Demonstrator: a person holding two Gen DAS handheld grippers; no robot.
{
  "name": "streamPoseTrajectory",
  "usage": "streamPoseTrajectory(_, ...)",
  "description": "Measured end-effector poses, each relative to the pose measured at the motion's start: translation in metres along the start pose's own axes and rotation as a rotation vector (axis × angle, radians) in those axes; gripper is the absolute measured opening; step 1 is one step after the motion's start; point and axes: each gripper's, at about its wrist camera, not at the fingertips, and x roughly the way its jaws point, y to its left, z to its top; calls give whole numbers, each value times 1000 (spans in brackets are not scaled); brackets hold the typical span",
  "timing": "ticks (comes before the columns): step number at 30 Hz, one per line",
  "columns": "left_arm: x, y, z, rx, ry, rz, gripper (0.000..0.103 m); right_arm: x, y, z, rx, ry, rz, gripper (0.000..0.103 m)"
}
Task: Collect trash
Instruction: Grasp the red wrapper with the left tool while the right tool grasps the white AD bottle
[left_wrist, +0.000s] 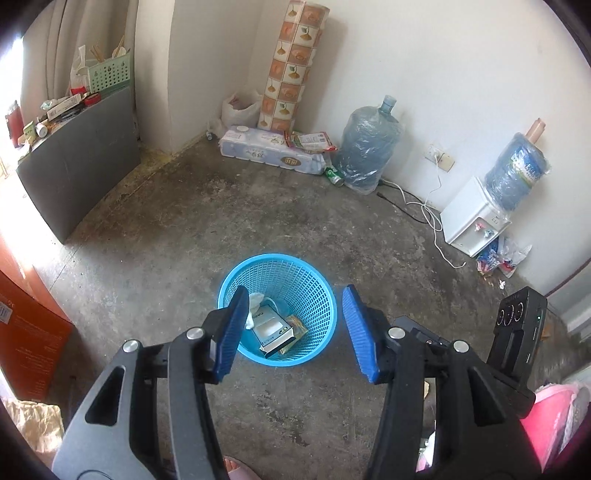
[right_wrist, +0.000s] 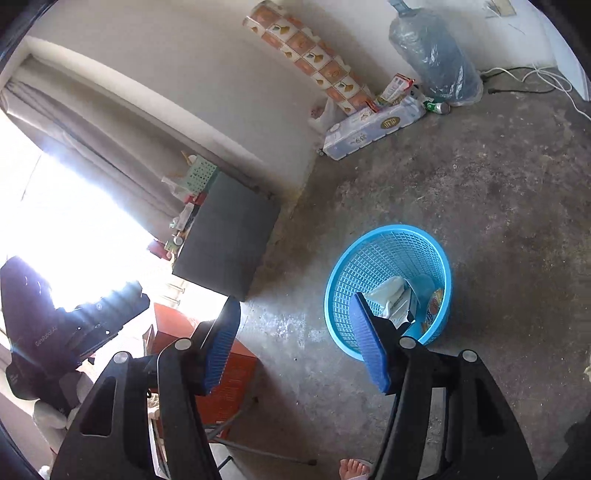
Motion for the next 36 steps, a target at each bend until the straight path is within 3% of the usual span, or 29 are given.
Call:
streamPoseTrajectory(5, -97, -28, -46, 48, -146, 16, 59, -50, 41, -42, -127, -17, 21, 78)
streamPoseTrajectory(11, -198, -29, -131, 23, -283, 40, 66, -70, 80, -94, -284, 76, -29, 82)
streamPoseTrajectory(15, -252, 4, -192, -25, -328, 155, 68, -75, 117, -117, -360, 131, 9, 82)
streamPoseTrajectory(25, -394, 109, -351, -302, -474, 457, 69, -64, 247, -191, -564, 321, 278, 82)
streamPoseTrajectory(28, -416, 126, -388, -346, -484, 550, 70, -55, 285, -223, -625, 431, 358, 82)
streamPoseTrajectory(33, -416, 147, -417, -355, -430, 682, 70, -37, 331, -280, -709, 618, 421, 82)
streamPoseTrajectory(36, -395, 164, -415, -322, -307, 826, 70, -23, 350, -313, -729, 722, 417, 82)
